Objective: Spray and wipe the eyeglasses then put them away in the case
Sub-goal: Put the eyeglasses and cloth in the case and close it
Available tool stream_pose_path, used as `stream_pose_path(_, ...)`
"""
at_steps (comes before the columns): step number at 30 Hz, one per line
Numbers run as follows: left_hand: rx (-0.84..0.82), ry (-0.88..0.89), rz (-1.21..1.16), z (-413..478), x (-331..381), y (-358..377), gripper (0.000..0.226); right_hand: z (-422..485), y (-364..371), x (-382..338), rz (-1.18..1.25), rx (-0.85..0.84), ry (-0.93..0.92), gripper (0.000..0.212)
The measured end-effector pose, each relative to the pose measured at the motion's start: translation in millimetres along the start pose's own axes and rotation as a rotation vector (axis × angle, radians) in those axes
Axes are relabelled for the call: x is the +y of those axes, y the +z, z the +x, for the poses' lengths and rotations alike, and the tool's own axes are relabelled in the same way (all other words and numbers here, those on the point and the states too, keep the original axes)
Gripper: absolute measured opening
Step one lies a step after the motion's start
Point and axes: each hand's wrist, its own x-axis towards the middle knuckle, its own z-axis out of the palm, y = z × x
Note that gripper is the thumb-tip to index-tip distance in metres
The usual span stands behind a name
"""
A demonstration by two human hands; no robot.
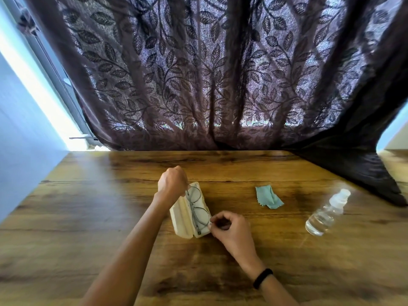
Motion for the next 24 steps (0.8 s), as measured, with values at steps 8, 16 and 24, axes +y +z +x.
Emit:
stream_pose_path(8,0.025,0.095,0.004,-2.8,8.0,4.5,0.012,-8.9,14.4,-1.5,0.211,-0.015,0.138,0.013)
stream_pose_path(16,0.024,0.108,-0.033,-3.6,-1.7,5.0,0.01,-11.8,13.9,-2.8,0.205,-0.011,0.099,0.012)
stream_pose_path(24,0.054,0.143,-0.001,-8.5,-5.5,5.4,0.012,-15.1,9.9,-7.1,0.295,-0.033,0.109,0.014)
